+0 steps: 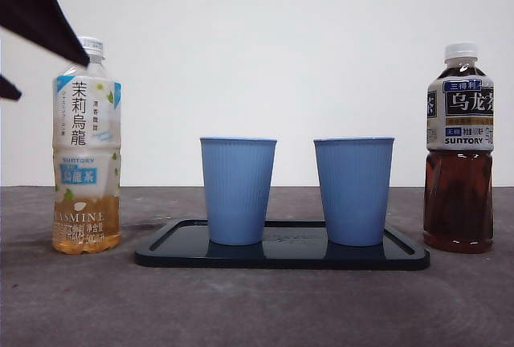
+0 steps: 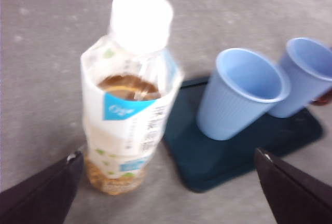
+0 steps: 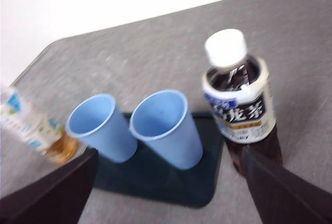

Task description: Pour the drink into the cup

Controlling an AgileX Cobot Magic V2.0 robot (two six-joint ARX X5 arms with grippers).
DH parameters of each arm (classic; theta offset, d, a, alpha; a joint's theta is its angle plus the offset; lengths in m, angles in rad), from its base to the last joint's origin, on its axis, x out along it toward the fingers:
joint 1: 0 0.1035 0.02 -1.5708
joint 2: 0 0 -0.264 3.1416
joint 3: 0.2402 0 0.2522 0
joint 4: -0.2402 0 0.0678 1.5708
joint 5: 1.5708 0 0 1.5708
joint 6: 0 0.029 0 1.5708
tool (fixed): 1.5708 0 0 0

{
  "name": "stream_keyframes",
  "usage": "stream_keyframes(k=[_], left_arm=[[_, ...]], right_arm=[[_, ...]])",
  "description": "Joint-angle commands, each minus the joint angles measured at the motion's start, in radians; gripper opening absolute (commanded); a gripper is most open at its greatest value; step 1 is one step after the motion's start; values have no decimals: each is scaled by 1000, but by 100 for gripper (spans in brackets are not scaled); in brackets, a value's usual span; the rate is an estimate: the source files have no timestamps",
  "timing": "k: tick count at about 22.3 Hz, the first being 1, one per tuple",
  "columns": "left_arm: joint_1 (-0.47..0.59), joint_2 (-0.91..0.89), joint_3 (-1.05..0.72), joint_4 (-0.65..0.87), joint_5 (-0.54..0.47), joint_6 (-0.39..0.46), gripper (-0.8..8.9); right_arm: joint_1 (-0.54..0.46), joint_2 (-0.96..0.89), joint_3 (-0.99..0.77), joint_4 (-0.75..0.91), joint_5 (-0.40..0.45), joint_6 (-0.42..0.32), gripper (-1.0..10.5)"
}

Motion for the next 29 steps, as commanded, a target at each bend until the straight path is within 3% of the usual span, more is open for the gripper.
stream_keyframes(k=[1, 8, 21, 29], left_arm=[[-10, 45, -20, 53, -40, 14, 530], [-10, 155, -63, 230, -81, 35, 530], [-17, 451, -63, 580, -89, 34, 526], [-20, 499, -63, 673, -89, 32, 236]], right_arm=[[5, -11, 43, -77, -15, -50, 442], [4, -41, 71, -189, -10, -128, 442], [4, -41, 71, -190, 48, -165, 442], [4, -40, 71, -179, 82, -169, 442]])
